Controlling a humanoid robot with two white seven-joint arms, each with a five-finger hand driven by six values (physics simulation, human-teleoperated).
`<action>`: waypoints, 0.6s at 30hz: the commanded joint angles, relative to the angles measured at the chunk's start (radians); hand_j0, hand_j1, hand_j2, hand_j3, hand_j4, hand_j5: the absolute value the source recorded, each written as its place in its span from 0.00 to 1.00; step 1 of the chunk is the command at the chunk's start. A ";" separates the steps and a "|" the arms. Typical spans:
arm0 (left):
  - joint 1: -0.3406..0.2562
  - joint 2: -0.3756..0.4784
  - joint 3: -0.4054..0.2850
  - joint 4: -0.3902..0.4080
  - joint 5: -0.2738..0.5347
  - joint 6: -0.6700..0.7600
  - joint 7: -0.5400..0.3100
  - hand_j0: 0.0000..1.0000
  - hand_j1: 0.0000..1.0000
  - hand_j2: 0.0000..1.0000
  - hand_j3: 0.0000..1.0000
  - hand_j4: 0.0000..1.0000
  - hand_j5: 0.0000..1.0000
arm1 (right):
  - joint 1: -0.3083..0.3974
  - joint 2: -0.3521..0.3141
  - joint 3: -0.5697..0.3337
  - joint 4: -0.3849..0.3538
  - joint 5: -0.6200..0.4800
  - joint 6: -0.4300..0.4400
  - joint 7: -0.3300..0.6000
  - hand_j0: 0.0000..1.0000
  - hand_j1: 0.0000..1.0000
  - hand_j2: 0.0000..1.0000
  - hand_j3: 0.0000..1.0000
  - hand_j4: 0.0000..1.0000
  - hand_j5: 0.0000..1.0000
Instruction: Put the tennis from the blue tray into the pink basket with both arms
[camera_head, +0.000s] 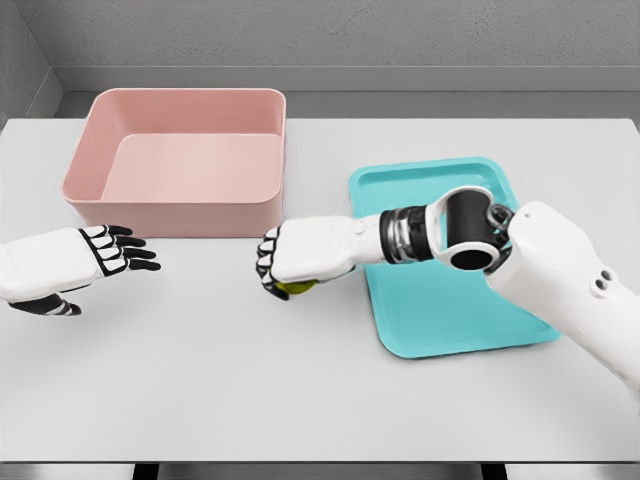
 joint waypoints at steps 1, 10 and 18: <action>0.000 0.003 0.000 0.000 0.006 0.001 0.000 1.00 1.00 1.00 1.00 1.00 1.00 | -0.002 0.043 0.015 0.027 -0.005 0.004 -0.002 0.36 0.36 0.36 0.36 0.36 0.36; 0.000 0.006 0.002 0.000 0.006 0.001 0.000 1.00 1.00 1.00 1.00 1.00 1.00 | -0.005 0.100 0.018 0.093 -0.009 0.004 -0.006 0.36 0.36 0.36 0.36 0.36 0.36; 0.000 0.009 0.000 0.002 0.006 0.001 0.000 1.00 1.00 1.00 1.00 1.00 1.00 | -0.005 0.205 0.015 0.177 -0.003 0.004 -0.003 0.36 0.36 0.36 0.36 0.36 0.36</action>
